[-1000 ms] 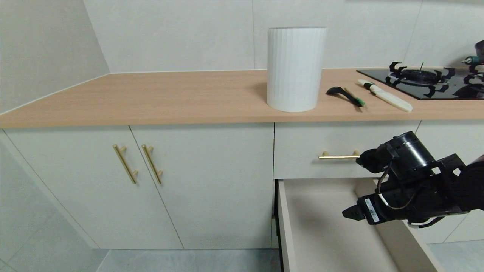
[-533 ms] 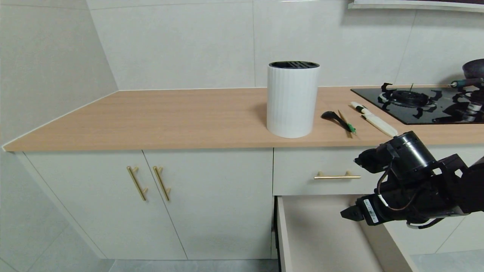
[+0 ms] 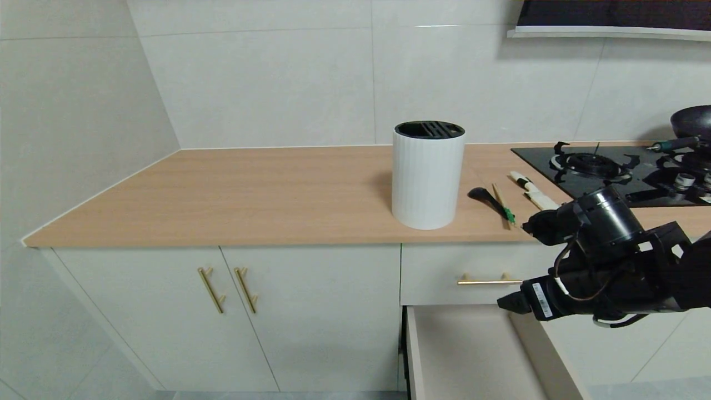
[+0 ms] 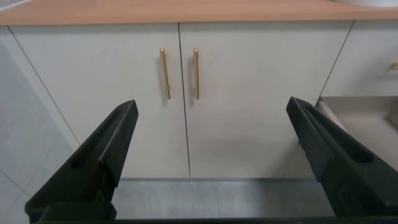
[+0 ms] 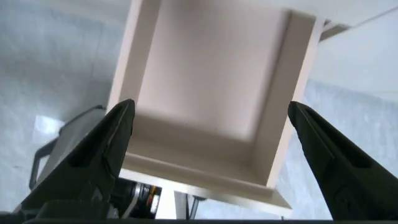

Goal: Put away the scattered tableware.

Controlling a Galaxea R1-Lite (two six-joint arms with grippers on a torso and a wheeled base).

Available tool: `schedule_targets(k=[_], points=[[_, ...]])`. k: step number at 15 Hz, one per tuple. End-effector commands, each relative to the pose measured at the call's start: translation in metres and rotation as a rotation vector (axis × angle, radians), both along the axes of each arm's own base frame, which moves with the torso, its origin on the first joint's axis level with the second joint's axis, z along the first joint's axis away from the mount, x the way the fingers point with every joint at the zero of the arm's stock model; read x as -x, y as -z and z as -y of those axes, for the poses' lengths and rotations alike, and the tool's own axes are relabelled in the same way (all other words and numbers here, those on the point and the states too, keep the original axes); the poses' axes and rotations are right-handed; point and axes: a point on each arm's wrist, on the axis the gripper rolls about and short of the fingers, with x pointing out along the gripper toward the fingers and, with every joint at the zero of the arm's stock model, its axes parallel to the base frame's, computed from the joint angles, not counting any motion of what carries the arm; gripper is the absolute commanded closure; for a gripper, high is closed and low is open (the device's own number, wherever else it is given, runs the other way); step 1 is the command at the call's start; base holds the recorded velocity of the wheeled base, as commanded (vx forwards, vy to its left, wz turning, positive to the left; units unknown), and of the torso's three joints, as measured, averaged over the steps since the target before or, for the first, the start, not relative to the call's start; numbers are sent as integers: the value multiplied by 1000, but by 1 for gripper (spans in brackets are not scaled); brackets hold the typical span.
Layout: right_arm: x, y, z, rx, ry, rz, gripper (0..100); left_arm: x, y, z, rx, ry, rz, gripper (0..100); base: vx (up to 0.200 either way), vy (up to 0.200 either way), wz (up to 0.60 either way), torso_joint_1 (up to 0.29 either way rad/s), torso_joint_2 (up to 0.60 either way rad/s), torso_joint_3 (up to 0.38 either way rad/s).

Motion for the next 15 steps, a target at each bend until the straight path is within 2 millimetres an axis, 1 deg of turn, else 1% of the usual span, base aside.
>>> schedule_targets(k=[1,2,3,4,5,6,8,9,11,12,14,15], points=[[-10,-18,2,-47,18,111,0,0,0,0,0,0,-1,0,0,0,0,36,-85,-32],[-24,-33,7,-74,51,179,0,0,0,0,0,0,-1,0,0,0,0,0,0,0],[-37,-53,11,-100,80,238,0,0,0,0,0,0,-1,0,0,0,0,0,0,0],[-47,-66,15,-109,105,252,0,0,0,0,0,0,-1,0,0,0,0,0,0,0],[-58,-78,19,-116,136,253,0,0,0,0,0,0,-1,0,0,0,0,0,0,0],[-68,-82,19,-145,179,233,0,0,0,0,0,0,-1,0,0,0,0,0,0,0],[-83,-71,16,-171,238,192,0,0,0,0,0,0,-1,0,0,0,0,0,0,0],[-90,-70,17,-174,255,195,0,0,0,0,0,0,-1,0,0,0,0,0,0,0],[-94,-71,17,-210,293,198,0,0,0,0,0,0,-1,0,0,0,0,0,0,0],[-99,-68,16,-210,307,192,0,0,0,0,0,0,-1,0,0,0,0,0,0,0],[-109,-56,13,-181,336,179,0,0,0,0,0,0,-1,0,0,0,0,0,0,0],[-119,-45,9,-168,361,164,0,0,0,0,0,0,-1,0,0,0,0,0,0,0]])
